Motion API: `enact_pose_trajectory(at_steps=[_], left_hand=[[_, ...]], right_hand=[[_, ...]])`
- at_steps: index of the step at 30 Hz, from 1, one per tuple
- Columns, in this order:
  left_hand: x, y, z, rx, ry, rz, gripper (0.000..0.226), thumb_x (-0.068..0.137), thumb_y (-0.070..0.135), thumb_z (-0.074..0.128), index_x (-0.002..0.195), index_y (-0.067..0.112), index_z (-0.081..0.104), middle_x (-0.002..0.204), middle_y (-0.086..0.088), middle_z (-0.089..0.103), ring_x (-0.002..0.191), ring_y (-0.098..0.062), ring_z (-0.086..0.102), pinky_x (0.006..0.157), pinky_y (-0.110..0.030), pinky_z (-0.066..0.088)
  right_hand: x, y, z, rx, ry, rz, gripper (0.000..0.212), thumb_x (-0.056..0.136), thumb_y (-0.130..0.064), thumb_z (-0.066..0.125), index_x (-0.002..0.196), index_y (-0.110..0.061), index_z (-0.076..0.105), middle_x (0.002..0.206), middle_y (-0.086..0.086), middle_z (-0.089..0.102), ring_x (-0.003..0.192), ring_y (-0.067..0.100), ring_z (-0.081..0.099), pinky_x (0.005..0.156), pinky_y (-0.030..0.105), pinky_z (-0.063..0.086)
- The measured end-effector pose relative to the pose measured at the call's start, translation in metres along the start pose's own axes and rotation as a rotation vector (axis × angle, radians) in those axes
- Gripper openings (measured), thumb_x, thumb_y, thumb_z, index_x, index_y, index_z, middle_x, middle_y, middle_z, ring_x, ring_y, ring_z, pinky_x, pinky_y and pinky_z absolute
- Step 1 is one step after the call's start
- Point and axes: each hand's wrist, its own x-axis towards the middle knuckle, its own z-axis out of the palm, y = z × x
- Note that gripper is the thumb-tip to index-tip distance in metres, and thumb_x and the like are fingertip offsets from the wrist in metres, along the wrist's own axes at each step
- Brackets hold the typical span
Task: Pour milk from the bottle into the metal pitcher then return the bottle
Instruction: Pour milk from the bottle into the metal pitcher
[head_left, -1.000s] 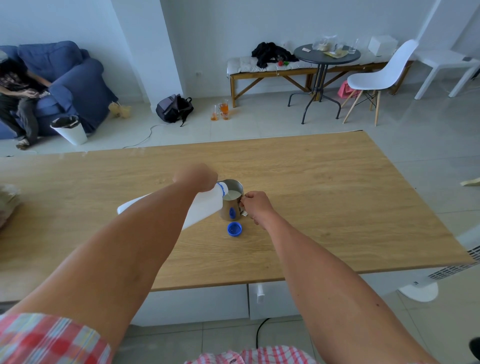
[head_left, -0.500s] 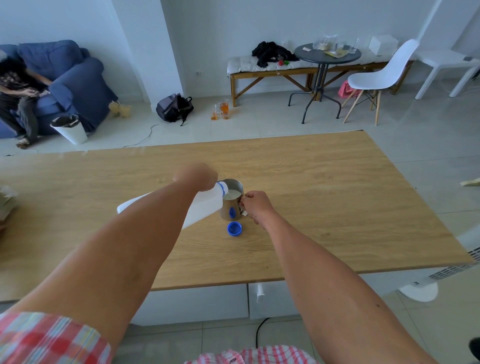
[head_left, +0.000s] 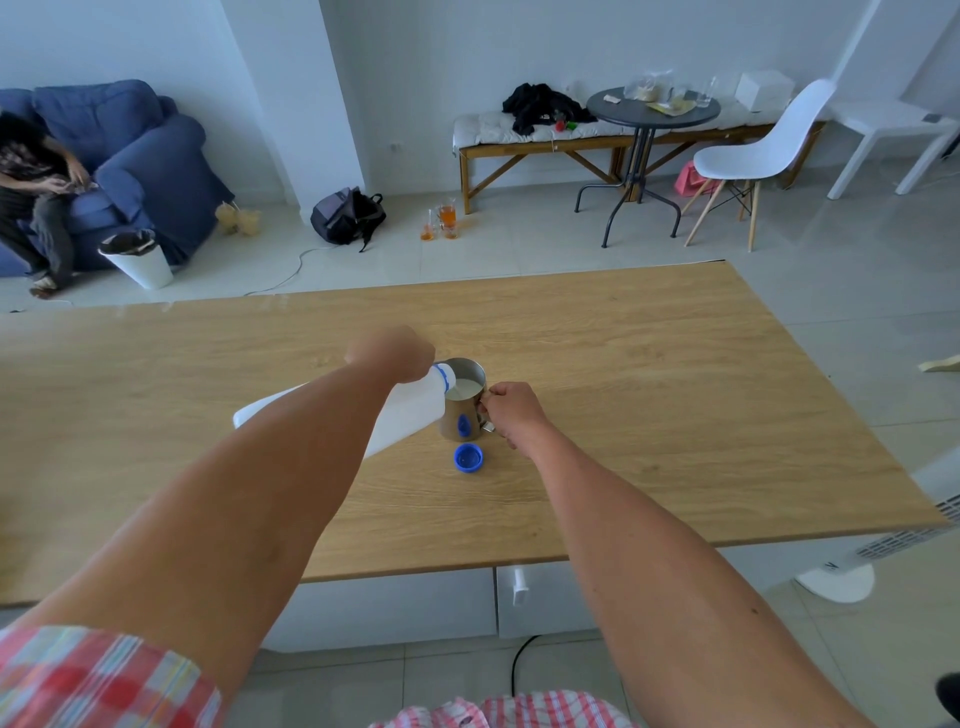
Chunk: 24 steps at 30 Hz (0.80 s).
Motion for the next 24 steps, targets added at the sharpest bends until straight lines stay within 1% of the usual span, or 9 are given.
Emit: enact_pose_trajectory(at_steps=[9, 20, 24], left_hand=[[0.0004, 0.0013, -0.0001, 0.004, -0.002, -0.004, 0.028, 0.099, 0.033, 0.039, 0.106, 0.014, 0.059, 0.105, -0.009, 0.063, 0.097, -0.031, 0.062, 0.08, -0.037, 0.046], [0.0012, 0.001, 0.0005, 0.003, 0.003, -0.002, 0.027, 0.099, 0.033, 0.04, 0.106, 0.014, 0.058, 0.104, -0.009, 0.063, 0.097, -0.032, 0.062, 0.08, -0.037, 0.046], [0.0011, 0.0017, 0.0008, 0.004, 0.004, -0.002, 0.027, 0.099, 0.032, 0.039, 0.106, 0.014, 0.058, 0.105, -0.009, 0.063, 0.098, -0.032, 0.061, 0.082, -0.037, 0.046]], right_hand=[[0.0016, 0.0004, 0.0011, 0.005, 0.001, -0.004, 0.018, 0.1, -0.011, 0.05, 0.086, -0.012, 0.061, 0.08, 0.011, 0.056, 0.052, 0.014, 0.035, 0.03, 0.011, 0.02], [0.0005, -0.0006, 0.0002, -0.002, 0.004, -0.008, 0.02, 0.098, -0.007, 0.047, 0.085, -0.011, 0.062, 0.078, 0.011, 0.056, 0.051, 0.014, 0.036, 0.03, 0.01, 0.019], [0.0008, -0.0006, 0.0009, -0.011, 0.005, -0.011, 0.02, 0.097, -0.008, 0.048, 0.084, -0.013, 0.061, 0.076, 0.01, 0.053, 0.052, 0.015, 0.036, 0.034, 0.012, 0.022]])
